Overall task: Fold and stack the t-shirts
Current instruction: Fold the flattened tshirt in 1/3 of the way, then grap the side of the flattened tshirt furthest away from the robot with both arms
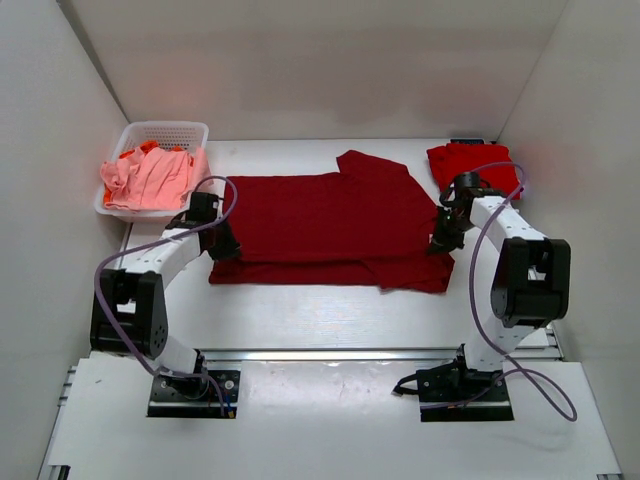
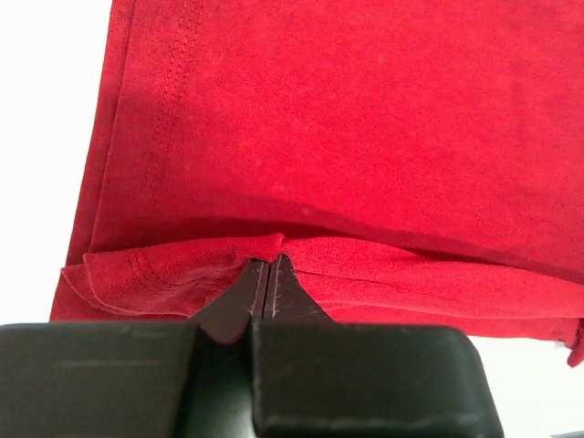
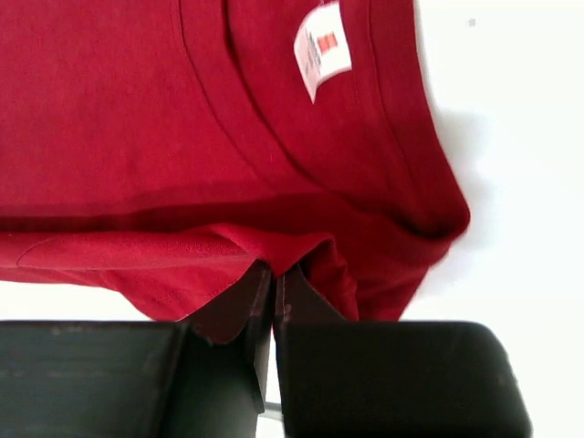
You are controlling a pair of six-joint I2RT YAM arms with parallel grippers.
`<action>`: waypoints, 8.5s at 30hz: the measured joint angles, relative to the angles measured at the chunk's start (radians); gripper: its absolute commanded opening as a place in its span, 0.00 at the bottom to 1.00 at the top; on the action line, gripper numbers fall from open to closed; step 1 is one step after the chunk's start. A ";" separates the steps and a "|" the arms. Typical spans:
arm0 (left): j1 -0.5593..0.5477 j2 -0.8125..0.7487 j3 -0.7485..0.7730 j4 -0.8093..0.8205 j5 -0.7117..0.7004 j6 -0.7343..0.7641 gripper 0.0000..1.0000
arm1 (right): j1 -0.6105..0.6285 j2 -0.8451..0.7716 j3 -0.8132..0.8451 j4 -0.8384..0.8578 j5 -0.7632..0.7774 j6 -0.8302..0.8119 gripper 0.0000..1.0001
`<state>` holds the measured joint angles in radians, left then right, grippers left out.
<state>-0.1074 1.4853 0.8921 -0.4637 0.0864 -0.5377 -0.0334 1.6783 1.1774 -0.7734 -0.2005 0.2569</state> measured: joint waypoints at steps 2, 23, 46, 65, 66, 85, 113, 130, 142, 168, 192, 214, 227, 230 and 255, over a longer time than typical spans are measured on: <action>0.001 0.029 0.005 0.003 0.000 0.004 0.03 | 0.000 0.030 0.013 0.012 0.000 0.000 0.00; 0.001 0.218 0.180 -0.026 -0.091 0.075 0.53 | 0.020 0.235 0.202 0.074 0.005 -0.007 0.00; -0.105 0.061 0.069 -0.064 -0.227 0.199 0.56 | 0.066 0.299 0.264 0.098 0.050 -0.025 0.00; -0.176 0.194 0.068 -0.003 -0.296 0.196 0.14 | 0.065 0.299 0.264 0.102 0.049 -0.024 0.00; -0.176 0.195 0.068 -0.003 -0.303 0.195 0.10 | 0.065 0.299 0.264 0.102 0.049 -0.024 0.00; -0.155 -0.008 0.072 -0.074 -0.307 0.193 0.00 | 0.085 0.219 0.199 0.108 0.053 -0.026 0.00; -0.114 -0.625 -0.143 -0.280 -0.260 0.174 0.00 | 0.109 -0.587 -0.211 -0.028 0.067 0.024 0.00; -0.050 -0.490 -0.168 -0.232 -0.260 0.170 0.00 | 0.092 -0.472 -0.195 -0.029 0.034 0.008 0.00; -0.031 -0.228 -0.124 -0.114 -0.274 0.179 0.01 | 0.078 -0.218 -0.052 0.037 0.010 -0.028 0.00; -0.078 0.174 0.160 -0.104 -0.348 0.202 0.47 | 0.080 0.168 0.299 0.034 0.162 -0.044 0.36; -0.175 0.186 0.051 -0.014 -0.225 0.112 0.42 | 0.305 0.106 -0.055 0.143 0.162 0.156 0.00; -0.088 0.073 0.217 -0.203 -0.148 0.191 0.57 | 0.266 -0.085 -0.091 0.043 0.129 0.121 0.17; 0.001 0.650 0.749 -0.188 -0.248 0.223 0.63 | 0.233 0.063 0.239 -0.007 0.063 0.007 0.20; 0.008 0.710 0.800 -0.209 -0.281 0.224 0.66 | 0.226 0.114 0.262 -0.019 0.050 -0.003 0.19; 0.052 0.801 0.933 -0.208 -0.259 0.251 0.07 | 0.160 0.472 0.694 -0.072 0.038 -0.029 0.25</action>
<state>-0.0555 2.2864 1.8252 -0.6716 -0.1722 -0.2871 0.1265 2.1502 1.8709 -0.8452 -0.1627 0.2279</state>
